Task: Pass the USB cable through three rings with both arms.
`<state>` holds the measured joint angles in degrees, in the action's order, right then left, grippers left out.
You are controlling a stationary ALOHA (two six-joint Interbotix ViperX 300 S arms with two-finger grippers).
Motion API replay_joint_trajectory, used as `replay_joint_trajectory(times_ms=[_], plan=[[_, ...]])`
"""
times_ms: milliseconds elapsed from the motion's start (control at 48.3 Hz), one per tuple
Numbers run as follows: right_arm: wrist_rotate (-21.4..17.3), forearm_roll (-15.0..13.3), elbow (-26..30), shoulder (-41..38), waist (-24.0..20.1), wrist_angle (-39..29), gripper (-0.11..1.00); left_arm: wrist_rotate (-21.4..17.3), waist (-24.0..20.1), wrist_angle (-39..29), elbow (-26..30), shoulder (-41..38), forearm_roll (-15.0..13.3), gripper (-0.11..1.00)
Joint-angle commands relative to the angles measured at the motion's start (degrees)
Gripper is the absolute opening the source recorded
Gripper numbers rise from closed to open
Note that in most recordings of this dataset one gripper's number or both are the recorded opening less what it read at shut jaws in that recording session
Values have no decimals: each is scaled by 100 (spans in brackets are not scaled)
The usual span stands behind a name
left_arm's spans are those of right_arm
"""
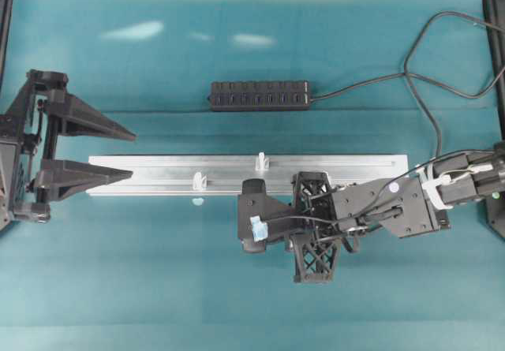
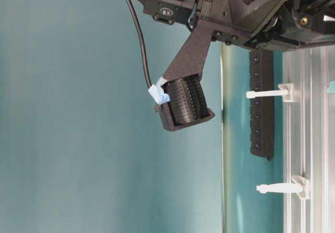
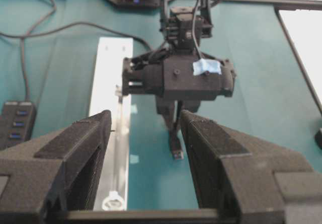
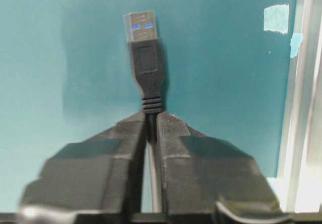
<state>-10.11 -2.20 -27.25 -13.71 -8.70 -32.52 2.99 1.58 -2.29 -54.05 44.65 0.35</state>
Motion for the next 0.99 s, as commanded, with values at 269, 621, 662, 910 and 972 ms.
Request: replay_joint_trajectory(times_ms=[269,621,662,910,972], plan=[[-35,-26,9,-18,53,-18,-9,9,0,18,158,9,9,61],[-26,-26,149,396,44,-360,-9,9,0,18,176,26,9,61],[-18,-26,158,483,62,-413,-9,9,-9,18,167,26,9,61],[-9,-158,193,1134,167,-976,-9,9,-35,18,167,26,9,61],[-9,-299,220,1292,176,-1266,-9,9,-35,18,167,26,9,61]])
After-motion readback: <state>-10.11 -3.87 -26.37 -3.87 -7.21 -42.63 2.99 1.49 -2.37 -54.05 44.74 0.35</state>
